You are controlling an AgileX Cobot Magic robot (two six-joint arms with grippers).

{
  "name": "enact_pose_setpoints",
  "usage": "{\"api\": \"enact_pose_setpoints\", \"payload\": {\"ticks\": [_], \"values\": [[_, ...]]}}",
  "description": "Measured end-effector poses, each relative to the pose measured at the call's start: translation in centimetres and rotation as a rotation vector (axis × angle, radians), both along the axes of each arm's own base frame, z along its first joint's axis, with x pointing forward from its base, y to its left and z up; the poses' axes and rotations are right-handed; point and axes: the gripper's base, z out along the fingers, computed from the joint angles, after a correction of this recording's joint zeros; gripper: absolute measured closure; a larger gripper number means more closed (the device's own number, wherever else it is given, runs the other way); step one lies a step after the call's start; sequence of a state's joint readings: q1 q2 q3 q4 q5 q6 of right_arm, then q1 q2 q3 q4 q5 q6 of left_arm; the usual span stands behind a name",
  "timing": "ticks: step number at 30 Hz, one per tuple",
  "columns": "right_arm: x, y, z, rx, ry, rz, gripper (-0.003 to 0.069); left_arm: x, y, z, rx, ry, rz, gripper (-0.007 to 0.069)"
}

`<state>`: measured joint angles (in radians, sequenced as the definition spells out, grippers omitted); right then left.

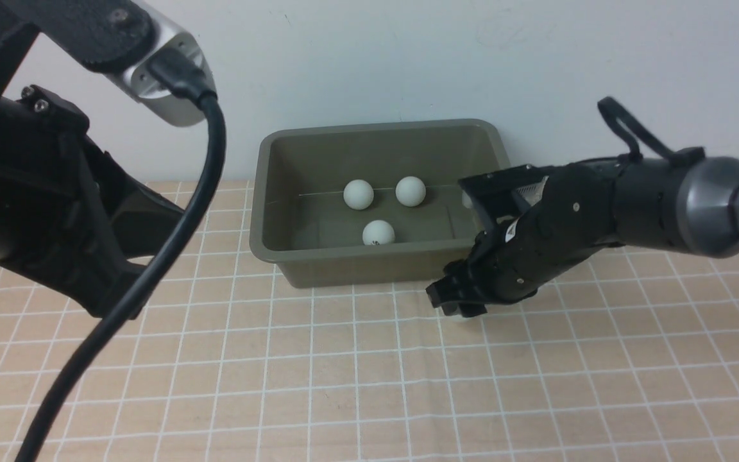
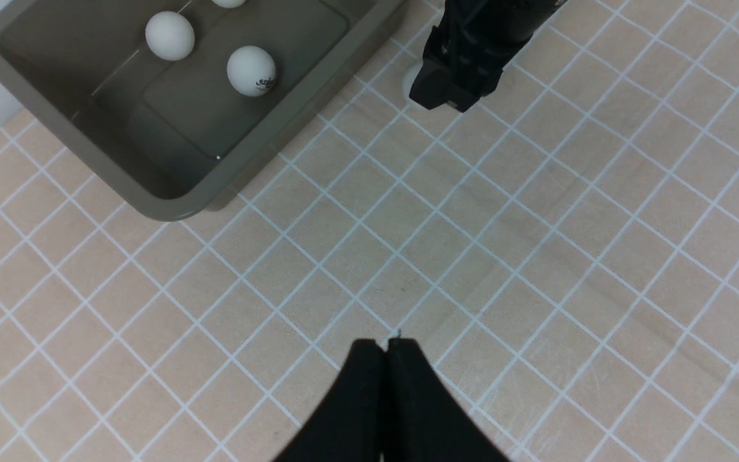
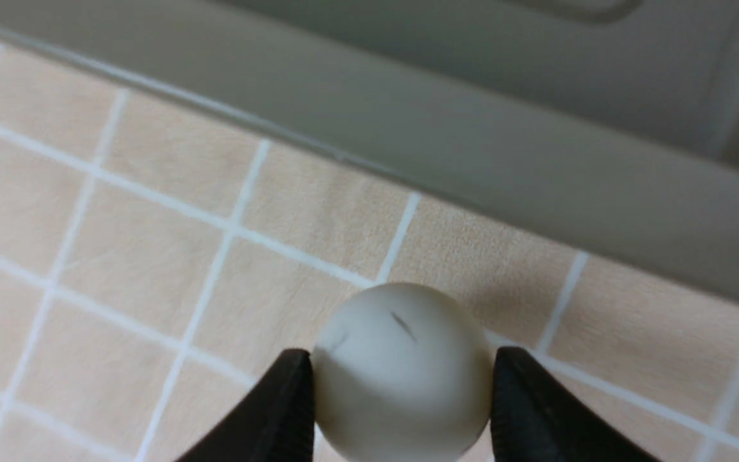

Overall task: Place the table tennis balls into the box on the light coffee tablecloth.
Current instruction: 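Reach for and grasp a ping pong ball on the table, then release the ping pong ball into the bin and lift the gripper away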

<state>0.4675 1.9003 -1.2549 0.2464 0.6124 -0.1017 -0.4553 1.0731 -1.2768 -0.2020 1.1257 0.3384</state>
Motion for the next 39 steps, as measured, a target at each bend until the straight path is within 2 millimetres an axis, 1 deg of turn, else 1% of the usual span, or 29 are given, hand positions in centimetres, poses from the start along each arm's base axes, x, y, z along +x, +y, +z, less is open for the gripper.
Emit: {"api": "enact_pose_setpoints", "payload": {"ticks": [2, 6, 8, 10, 11, 12, 14, 16, 18, 19, 21, 22, 24, 27, 29, 32, 34, 36, 37, 39], "values": [[-0.7, -0.4, 2.0, -0.011, -0.010, 0.022, 0.0335, 0.0, 0.0, 0.0, -0.001, 0.000, 0.000, 0.0693], [-2.9, -1.4, 6.2, -0.016, -0.019, 0.058, 0.0335, 0.0, 0.0, 0.0, 0.001, 0.004, -0.001, 0.0693], [-3.5, -1.7, 7.9, -0.011, -0.060, 0.080, 0.0335, 0.0, 0.0, 0.0, 0.001, 0.005, -0.001, 0.0693], [-3.6, -1.8, 9.1, 0.000, -0.124, 0.098, 0.0335, 0.0, 0.0, 0.0, 0.001, 0.005, -0.001, 0.0693], [-3.6, -1.8, 9.3, 0.002, -0.131, 0.099, 0.0335, 0.0, 0.0, 0.0, 0.001, 0.005, -0.001, 0.0693], [-3.3, -1.7, 9.9, 0.014, -0.172, 0.100, 0.0335, 0.0, 0.0, 0.0, 0.001, 0.005, -0.001, 0.0693], [-2.4, -1.3, 10.5, 0.025, -0.216, 0.100, 0.0335, 0.0, 0.0, 0.0, 0.001, 0.005, -0.001, 0.0693], [-1.1, -0.7, 10.5, 0.018, -0.245, 0.105, 0.0335, 0.0, 0.0, 0.0, 0.001, 0.005, -0.001, 0.0693], [0.4, -0.1, 10.2, 0.000, -0.265, 0.113, 0.0335, 0.0, 0.0, 0.0, 0.001, 0.005, -0.002, 0.0693], [0.5, -0.1, 9.9, -0.004, -0.263, 0.114, 0.0335, 0.0, 0.0, 0.0, 0.001, 0.005, -0.002, 0.0693], [2.5, 0.7, 9.4, -0.027, -0.293, 0.125, 0.0335, 0.0, 0.0, 0.0, 0.003, 0.004, -0.004, 0.0693], [2.5, 0.7, 9.2, -0.030, -0.289, 0.126, 0.0335, 0.0, 0.0, 0.0, 0.003, 0.003, -0.005, 0.0693], [3.6, 1.1, 9.0, -0.038, -0.301, 0.128, 0.0335, 0.0, 0.0, 0.0, 0.003, 0.003, -0.005, 0.0693], [5.1, 1.3, 8.0, -0.049, -0.299, 0.122, 0.0331, -0.1, -0.1, 0.0, -0.003, 0.006, -0.007, 0.0693], [5.6, 1.2, 7.7, -0.050, -0.294, 0.113, 0.0315, -0.1, -0.1, 0.0, -0.008, 0.010, -0.009, 0.0693], [6.1, 0.7, 7.3, -0.064, -0.292, 0.101, 0.0224, -0.2, -0.2, 0.0, -0.025, 0.017, -0.015, 0.0693], [6.3, 0.5, 7.8, -0.063, -0.307, 0.094, 0.0197, -0.2, -0.3, 0.0, -0.029, 0.020, -0.017, 0.0693], [6.3, 0.2, 9.2, -0.057, -0.333, 0.089, 0.0191, -0.2, -0.3, 0.0, -0.032, 0.021, -0.019, 0.0693], [6.2, 0.1, 9.3, -0.058, -0.334, 0.088, 0.0191, -0.2, -0.3, 0.0, -0.032, 0.021, -0.019, 0.0693], [5.6, -0.5, 12.6, -0.057, -0.391, 0.084, 0.0202, -0.2, -0.3, 0.0, -0.031, 0.020, -0.020, 0.0693]]}}
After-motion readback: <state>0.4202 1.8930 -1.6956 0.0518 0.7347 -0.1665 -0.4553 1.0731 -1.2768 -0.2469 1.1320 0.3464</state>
